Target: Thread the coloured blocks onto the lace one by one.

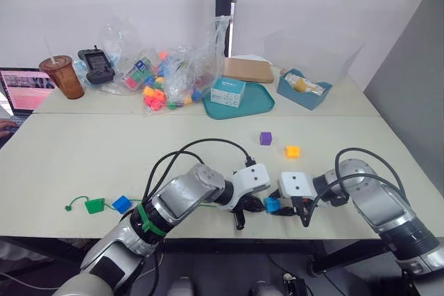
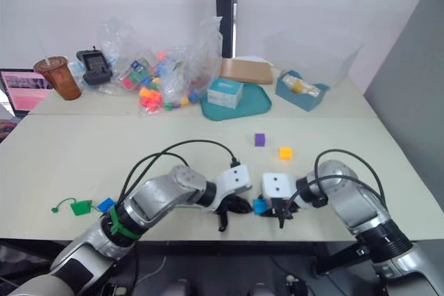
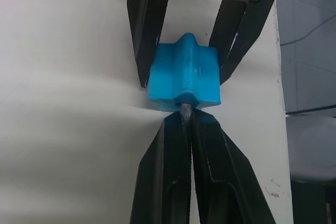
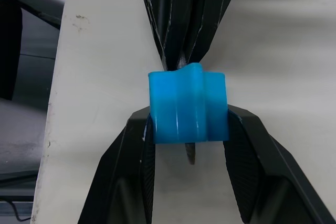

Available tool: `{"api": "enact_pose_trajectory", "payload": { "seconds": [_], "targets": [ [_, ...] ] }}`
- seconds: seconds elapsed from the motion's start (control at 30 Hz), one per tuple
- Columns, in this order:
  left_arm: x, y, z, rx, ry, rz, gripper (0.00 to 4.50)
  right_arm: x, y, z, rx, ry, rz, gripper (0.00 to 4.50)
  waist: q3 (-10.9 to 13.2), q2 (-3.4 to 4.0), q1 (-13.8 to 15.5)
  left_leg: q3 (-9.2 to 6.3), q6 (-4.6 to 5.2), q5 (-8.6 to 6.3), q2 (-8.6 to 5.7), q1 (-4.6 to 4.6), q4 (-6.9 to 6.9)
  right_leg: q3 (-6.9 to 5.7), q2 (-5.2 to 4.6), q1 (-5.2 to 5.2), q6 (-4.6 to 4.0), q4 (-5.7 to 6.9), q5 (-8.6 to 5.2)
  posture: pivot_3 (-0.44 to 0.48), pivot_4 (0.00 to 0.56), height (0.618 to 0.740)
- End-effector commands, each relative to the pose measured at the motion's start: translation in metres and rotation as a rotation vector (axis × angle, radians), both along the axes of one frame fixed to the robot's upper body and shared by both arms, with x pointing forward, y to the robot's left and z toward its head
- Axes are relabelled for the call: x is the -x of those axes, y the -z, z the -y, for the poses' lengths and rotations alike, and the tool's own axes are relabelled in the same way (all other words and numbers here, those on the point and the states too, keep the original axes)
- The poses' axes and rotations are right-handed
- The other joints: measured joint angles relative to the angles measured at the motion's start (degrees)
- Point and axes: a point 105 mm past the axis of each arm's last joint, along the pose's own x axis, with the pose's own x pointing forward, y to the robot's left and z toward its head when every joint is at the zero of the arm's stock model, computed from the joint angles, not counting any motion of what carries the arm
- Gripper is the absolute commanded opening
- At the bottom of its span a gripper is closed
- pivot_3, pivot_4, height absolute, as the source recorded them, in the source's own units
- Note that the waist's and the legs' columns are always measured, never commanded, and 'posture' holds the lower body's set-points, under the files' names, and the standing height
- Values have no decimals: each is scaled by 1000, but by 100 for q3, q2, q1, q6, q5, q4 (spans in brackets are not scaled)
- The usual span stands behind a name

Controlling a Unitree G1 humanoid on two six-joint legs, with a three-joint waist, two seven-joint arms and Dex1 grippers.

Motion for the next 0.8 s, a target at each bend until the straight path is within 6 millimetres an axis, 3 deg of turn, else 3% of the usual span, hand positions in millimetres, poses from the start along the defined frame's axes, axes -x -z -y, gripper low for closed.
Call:
{"api": "enact_pose_trajectory", "payload": {
  "seconds": [0.03, 0.13, 0.17, 0.37, 0.47, 0.57, 0.8],
  "targets": [
    [1, -7, 16, 69, 75, 91, 0, 8, 14, -3, 18, -16, -53, 1326, 0, 0, 29, 0, 0, 0, 0, 9, 0, -1, -1, 12, 0, -4, 0, 0, 150, 740],
    [-5, -10, 10, 96, 63, 96, 0, 9, 15, -4, 16, -14, -55, 1326, 0, 0, 41, -1, 3, -2, 0, 44, 0, -7, -1, 58, 2, -26, 1, 0, 150, 740],
    [-6, -13, 7, 109, 54, 88, 714, 9, 15, -4, 16, -14, -56, 1326, 0, 0, 37, -1, 3, -2, 0, 44, 0, -7, -1, 58, 4, -28, 2, 0, 150, 740],
    [-15, -21, -24, 108, -34, 156, 2641, 9, 17, -3, 17, -7, -58, 1326, 0, 0, -10, -4, 5, -3, 3, 43, -5, -6, 2, 57, 5, -32, 2, 0, 150, 740],
    [-10, -23, -40, 117, -44, 171, 2641, 8, 17, -3, 19, -5, -58, 1326, 0, 0, -38, -4, 5, -3, 6, 44, -11, -6, 2, 57, 4, -35, 2, 0, 150, 740],
    [1, -11, -54, 92, -51, 122, 2641, 6, 17, -2, 21, -3, -56, 1326, 0, 0, -40, -4, 5, -3, 6, 44, -11, -7, 1, 57, 4, -38, 2, 0, 150, 740],
    [3, 16, -51, 55, -74, 84, 2641, 4, 15, -2, 21, -5, -52, 1326, 0, -1, -30, -3, 5, -3, 5, 46, -10, -8, 0, 61, 5, -39, 2, 0, 150, 740]
  ]
}}
